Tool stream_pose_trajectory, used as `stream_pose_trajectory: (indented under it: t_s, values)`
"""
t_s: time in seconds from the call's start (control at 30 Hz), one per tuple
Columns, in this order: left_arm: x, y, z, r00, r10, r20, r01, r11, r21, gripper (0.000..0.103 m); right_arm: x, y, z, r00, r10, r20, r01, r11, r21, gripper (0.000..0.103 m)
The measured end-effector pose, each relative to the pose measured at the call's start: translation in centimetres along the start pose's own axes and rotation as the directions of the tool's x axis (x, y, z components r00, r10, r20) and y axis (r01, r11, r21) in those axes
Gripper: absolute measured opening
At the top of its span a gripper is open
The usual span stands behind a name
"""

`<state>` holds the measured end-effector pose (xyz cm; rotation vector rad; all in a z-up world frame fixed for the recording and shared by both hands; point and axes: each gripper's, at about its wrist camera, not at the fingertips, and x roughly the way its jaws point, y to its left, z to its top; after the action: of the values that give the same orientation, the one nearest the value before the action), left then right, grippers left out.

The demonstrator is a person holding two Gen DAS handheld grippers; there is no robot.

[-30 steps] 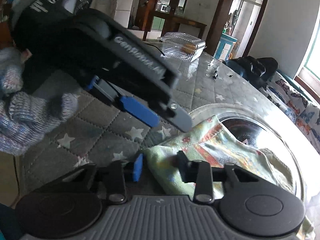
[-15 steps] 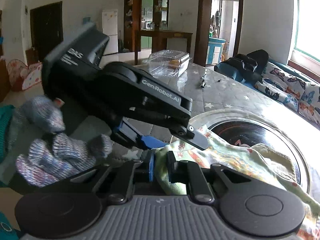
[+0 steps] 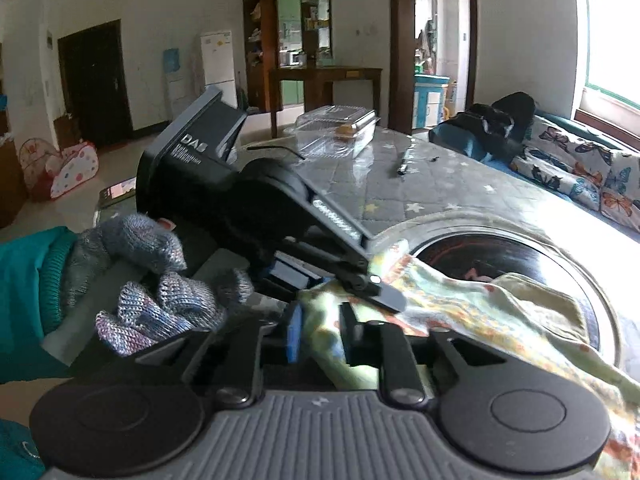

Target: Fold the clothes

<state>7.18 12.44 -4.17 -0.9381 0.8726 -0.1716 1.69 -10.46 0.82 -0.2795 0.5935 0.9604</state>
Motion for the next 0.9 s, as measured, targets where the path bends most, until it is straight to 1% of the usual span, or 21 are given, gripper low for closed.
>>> stream_pose_trajectory:
  t_s: [0.13,0.23,0.27,0.37,0.43,0.47,0.5,0.53,0.6,0.67,0.77,0.87,0.9]
  values:
    - [0.0,-0.4,-0.1,1.000,0.010,0.005,-0.011,1.000,0.025,0.015,-1.6,-2.1,-0.9,0.996,-0.093,-0.005,0.093,0.995,0.046,0.024]
    - [0.0,-0.5,-0.2,1.000,0.016,0.006,-0.016,0.999,0.035,0.015,-2.9,-4.8,-2.1,0.982,-0.188,-0.024,0.190,0.976,0.104,0.026]
    - [0.0,-0.5,-0.2,1.000,0.016,0.006,-0.017,0.999,0.037,0.015,-3.3,-5.9,-2.5,0.974,-0.224,-0.032,0.226,0.966,0.128,0.027]
    - [0.0,-0.5,-0.1,1.000,0.019,0.004,-0.019,0.999,0.041,0.015,-4.4,-9.2,-3.8,0.942,-0.330,-0.060,0.336,0.921,0.196,0.039]
    - [0.1,-0.6,-0.1,1.000,0.023,0.003,-0.024,0.998,0.050,0.015,-4.9,-11.6,-4.8,0.914,-0.398,-0.084,0.406,0.881,0.242,0.040]
    - [0.1,-0.7,-0.2,1.000,0.026,0.003,-0.026,0.998,0.055,0.015,-5.1,-12.7,-5.4,0.902,-0.422,-0.093,0.431,0.861,0.269,0.045]
    - [0.1,-0.8,-0.2,1.000,0.028,0.002,-0.028,0.998,0.059,0.015,-5.4,-13.7,-5.9,0.890,-0.444,-0.101,0.453,0.841,0.295,0.054]
    - [0.1,-0.8,-0.2,1.000,0.029,0.001,-0.029,0.998,0.062,0.015,-5.7,-14.8,-6.5,0.878,-0.465,-0.111,0.475,0.820,0.321,0.055]
    - [0.2,-1.0,-0.1,1.000,0.031,-0.001,-0.031,0.997,0.066,0.015,-6.1,-16.3,-7.3,0.861,-0.492,-0.125,0.502,0.786,0.360,0.056]
    - [0.3,-1.1,-0.1,0.999,0.034,-0.001,-0.034,0.997,0.071,0.015,-6.3,-17.6,-8.1,0.854,-0.501,-0.138,0.511,0.761,0.400,0.058]
    - [0.5,-1.4,-0.2,0.999,0.038,-0.001,-0.038,0.996,0.079,0.016,-6.2,-18.9,-9.2,0.865,-0.477,-0.153,0.490,0.741,0.460,0.058]
    - [0.7,-1.5,-0.2,0.999,0.040,-0.002,-0.039,0.996,0.084,0.016,-6.3,-18.9,-9.5,0.875,-0.462,-0.143,0.469,0.739,0.484,0.059]
    - [0.7,-1.6,-0.2,0.999,0.041,-0.002,-0.041,0.995,0.087,0.016,-6.4,-18.8,-9.5,0.878,-0.458,-0.138,0.463,0.741,0.487,0.055]
